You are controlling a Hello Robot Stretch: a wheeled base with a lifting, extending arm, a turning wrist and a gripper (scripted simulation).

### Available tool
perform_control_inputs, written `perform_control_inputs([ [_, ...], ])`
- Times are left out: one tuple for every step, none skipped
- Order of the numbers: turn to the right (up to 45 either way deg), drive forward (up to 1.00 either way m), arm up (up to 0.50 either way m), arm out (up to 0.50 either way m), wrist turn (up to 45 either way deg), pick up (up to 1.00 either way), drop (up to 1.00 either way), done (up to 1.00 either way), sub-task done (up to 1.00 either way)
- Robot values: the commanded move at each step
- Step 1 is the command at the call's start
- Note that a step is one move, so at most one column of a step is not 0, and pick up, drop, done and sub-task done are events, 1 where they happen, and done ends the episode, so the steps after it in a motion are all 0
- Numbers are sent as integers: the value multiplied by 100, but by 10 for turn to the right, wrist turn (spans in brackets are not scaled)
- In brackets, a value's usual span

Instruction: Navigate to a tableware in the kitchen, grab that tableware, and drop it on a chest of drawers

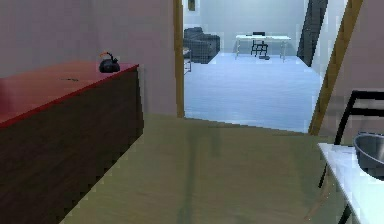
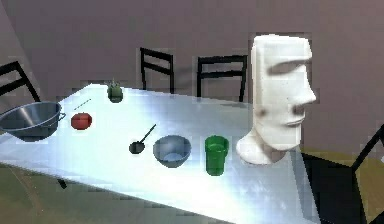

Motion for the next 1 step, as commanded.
perform_control_inputs([
  [0, 0, 36, 0, 0, 0, 0, 0, 0],
])
